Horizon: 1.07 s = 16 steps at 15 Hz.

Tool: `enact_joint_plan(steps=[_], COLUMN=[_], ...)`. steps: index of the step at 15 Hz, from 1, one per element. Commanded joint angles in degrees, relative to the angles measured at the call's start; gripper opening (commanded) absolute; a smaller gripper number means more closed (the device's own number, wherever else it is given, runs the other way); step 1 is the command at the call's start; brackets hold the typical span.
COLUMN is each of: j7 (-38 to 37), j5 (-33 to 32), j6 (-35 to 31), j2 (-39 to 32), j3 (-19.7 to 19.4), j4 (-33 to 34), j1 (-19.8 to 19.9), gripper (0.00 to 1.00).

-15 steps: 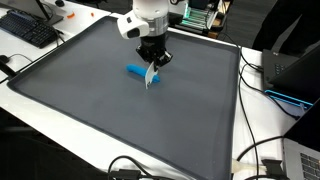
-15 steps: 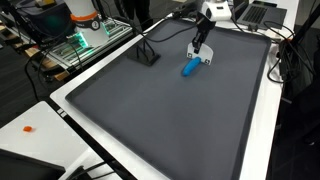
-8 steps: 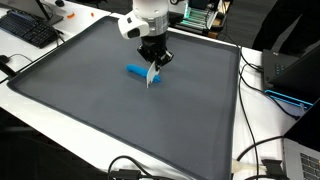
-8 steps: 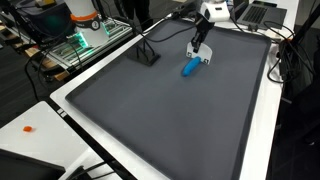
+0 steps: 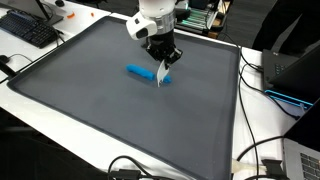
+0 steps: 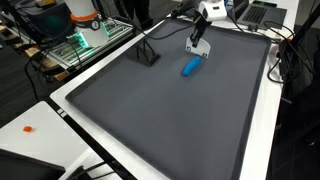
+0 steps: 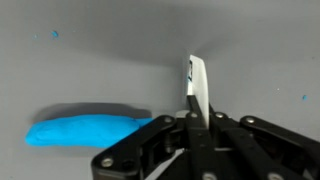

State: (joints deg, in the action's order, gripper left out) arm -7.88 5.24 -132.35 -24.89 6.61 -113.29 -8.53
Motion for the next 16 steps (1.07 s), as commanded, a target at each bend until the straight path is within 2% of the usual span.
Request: enact_joint_plan(steps=[1, 8, 16], j7=[1.8, 2.3, 3.3], j5=[1.1, 0.3, -1.2], j6=[0.4, -0.4, -1.2], j2=[2.4, 5.5, 5.1], j3=[0.5, -0.8, -2.5], j4=[-1.7, -2.0, -2.8], j1=[0.6, 1.9, 2.9], gripper=[0.01, 0.01, 0.01])
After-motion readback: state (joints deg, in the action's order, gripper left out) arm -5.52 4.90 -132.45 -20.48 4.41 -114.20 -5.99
